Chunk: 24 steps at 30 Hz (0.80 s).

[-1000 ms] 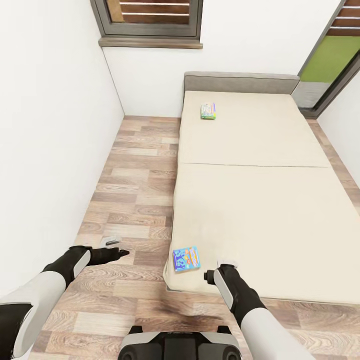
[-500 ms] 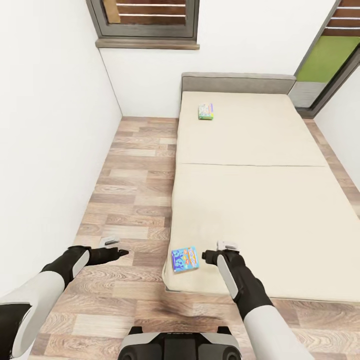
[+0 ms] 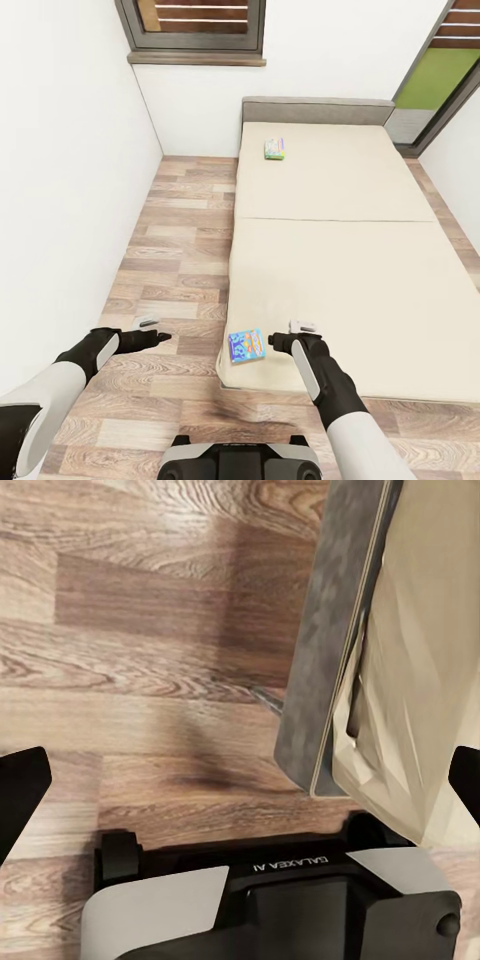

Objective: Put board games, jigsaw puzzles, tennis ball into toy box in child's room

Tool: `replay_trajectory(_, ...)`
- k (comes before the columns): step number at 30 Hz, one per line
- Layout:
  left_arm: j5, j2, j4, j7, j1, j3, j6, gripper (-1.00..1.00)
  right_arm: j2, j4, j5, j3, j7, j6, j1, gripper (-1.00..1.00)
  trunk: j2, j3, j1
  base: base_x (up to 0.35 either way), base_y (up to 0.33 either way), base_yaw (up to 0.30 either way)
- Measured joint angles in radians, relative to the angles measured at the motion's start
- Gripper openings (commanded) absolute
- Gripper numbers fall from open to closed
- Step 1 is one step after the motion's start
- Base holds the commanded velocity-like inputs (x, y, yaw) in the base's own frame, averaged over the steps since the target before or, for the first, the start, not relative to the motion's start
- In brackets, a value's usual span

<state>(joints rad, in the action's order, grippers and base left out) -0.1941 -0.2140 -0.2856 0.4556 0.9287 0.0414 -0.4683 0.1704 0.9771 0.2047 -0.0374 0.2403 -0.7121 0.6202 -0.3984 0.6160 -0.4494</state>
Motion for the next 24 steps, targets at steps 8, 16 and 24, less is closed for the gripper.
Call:
replay_trajectory(8, 0.000, 0.001, 0.000, -0.002, 0.000, 0.001, -0.001, 1.00, 0.000, 0.000, -0.002, 0.001, -0.001, 0.001, -0.001, 1.00, 0.000, 0.000, 0.000, 0.000, 0.000, 0.000)
replay_trajectory(16, 0.000, 0.002, 0.000, -0.005, 0.000, 0.002, 0.000, 1.00, -0.001, -0.002, -0.003, 0.002, -0.001, 0.003, -0.001, 1.00, 0.000, 0.000, 0.000, 0.000, 0.000, 0.000)
replay_trajectory(24, 0.000, 0.002, 0.000, -0.006, 0.000, 0.002, 0.000, 1.00, -0.001, -0.013, -0.004, 0.003, 0.001, 0.007, -0.001, 1.00, 0.000, 0.000, 0.000, 0.000, 0.000, 0.000)
